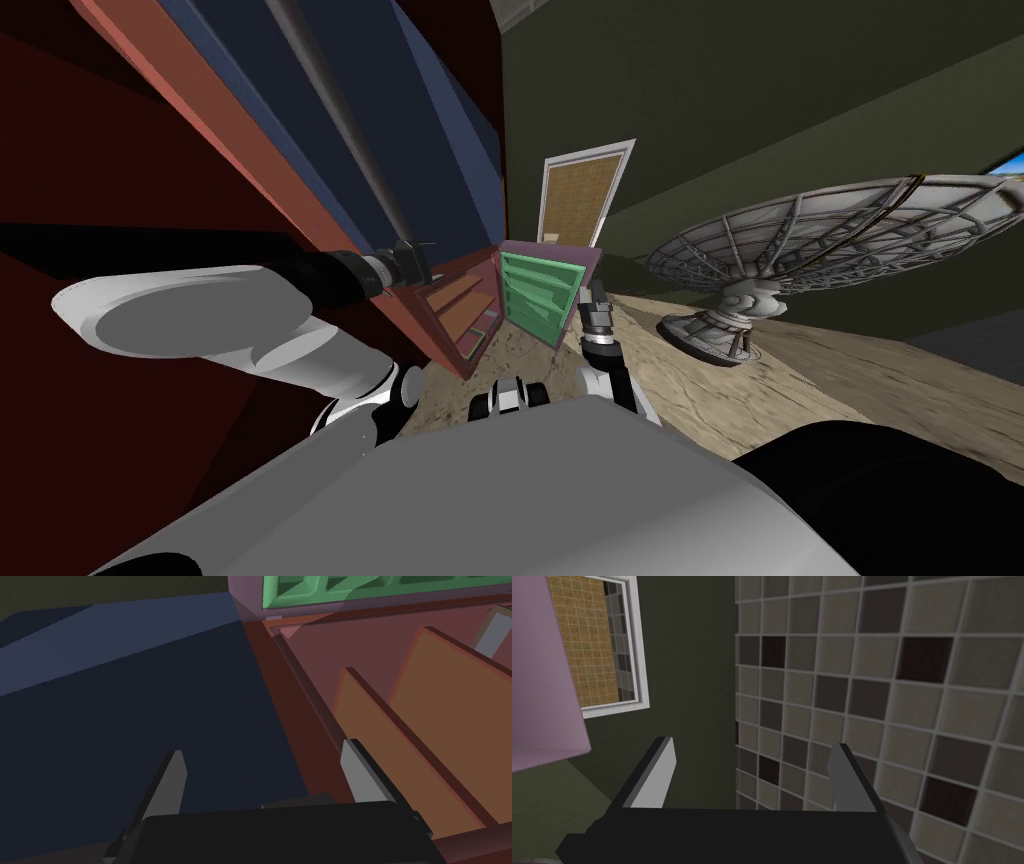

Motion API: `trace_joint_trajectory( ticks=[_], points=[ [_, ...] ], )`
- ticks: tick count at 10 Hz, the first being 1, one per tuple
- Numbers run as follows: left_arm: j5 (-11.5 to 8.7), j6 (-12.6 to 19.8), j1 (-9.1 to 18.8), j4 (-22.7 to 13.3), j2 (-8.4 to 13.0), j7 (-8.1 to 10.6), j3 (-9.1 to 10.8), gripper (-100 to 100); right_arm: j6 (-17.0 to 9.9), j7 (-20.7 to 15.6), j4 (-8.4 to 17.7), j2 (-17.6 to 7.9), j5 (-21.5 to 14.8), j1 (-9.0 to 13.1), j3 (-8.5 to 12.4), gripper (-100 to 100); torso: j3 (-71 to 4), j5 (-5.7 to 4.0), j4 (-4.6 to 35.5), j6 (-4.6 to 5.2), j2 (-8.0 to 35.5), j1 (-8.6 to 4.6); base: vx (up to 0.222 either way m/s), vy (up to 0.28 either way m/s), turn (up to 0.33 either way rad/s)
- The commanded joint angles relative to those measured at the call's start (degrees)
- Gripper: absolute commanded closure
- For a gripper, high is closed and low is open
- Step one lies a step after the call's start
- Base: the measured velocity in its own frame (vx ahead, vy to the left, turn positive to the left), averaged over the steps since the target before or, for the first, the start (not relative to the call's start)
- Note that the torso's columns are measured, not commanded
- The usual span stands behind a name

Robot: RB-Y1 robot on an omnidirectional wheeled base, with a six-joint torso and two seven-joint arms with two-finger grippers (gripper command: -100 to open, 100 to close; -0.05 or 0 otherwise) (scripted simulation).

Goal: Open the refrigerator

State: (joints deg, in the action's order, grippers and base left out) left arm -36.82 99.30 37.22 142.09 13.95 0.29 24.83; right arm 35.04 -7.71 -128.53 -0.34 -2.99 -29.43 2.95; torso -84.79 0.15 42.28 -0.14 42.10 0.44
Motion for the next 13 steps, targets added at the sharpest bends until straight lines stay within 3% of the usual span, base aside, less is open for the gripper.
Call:
trace_joint_trajectory(
  ticks=[1,3,5,6,7,8,10,13],
  points=[
    [-0.9,-0.6,0.4,-0.3,-0.3,-0.21,0.08,-100,0.0,0.0,0.0,0.0,0.0,0.0,0.0,0,-0.1,0.20,0.1,-0.29,0.0,0.44,-0.011,0.179,-0.065],
    [-1.4,1.9,1.4,0.3,-0.2,-0.06,-1.42,-100,0.0,0.0,0.0,0.0,0.0,0.0,0.0,0,-0.1,0.37,0.1,-0.46,0.0,0.70,0.032,-0.022,-0.076],
    [-1.4,2.0,1.2,0.4,-0.3,-0.11,-1.68,-100,0.0,0.0,0.0,0.0,0.0,0.0,0.0,0,-0.3,-0.15,-0.1,0.11,-0.4,-0.35,0.061,-0.076,0.018],
    [-1.4,0.7,0.5,-0.1,-0.7,-0.27,-1.33,100,0.0,0.0,0.0,0.0,0.0,0.0,0.0,0,-0.3,-0.20,-0.2,0.28,-0.4,-0.42,-0.064,0.053,0.024],
    [-1.6,1.6,0.9,0.3,-0.5,-0.22,-1.52,100,0.0,0.0,0.0,0.0,0.0,0.0,0.0,0,-0.2,-0.06,-0.2,0.18,-0.2,-0.10,-0.052,0.024,-0.016],
    [-0.5,1.3,0.7,-0.2,-0.1,-0.11,-1.48,100,0.0,0.0,0.0,0.0,0.0,0.0,0.0,0,-0.1,-0.07,0.0,0.07,-0.1,-0.11,-0.015,-0.145,0.054],
    [0.7,1.0,0.7,-0.5,0.6,0.01,-1.32,100,0.0,0.0,0.0,0.0,0.0,0.0,0.0,0,-0.1,-0.39,0.1,0.21,-0.1,-0.98,-0.023,-0.269,0.089],
    [4.4,0.2,0.7,-1.6,2.4,0.38,-0.82,100,0.0,0.0,0.0,0.1,0.0,0.0,-0.1,0,0.3,-0.24,0.0,0.14,0.2,-0.68,-0.019,-0.371,0.079]
  ],
)
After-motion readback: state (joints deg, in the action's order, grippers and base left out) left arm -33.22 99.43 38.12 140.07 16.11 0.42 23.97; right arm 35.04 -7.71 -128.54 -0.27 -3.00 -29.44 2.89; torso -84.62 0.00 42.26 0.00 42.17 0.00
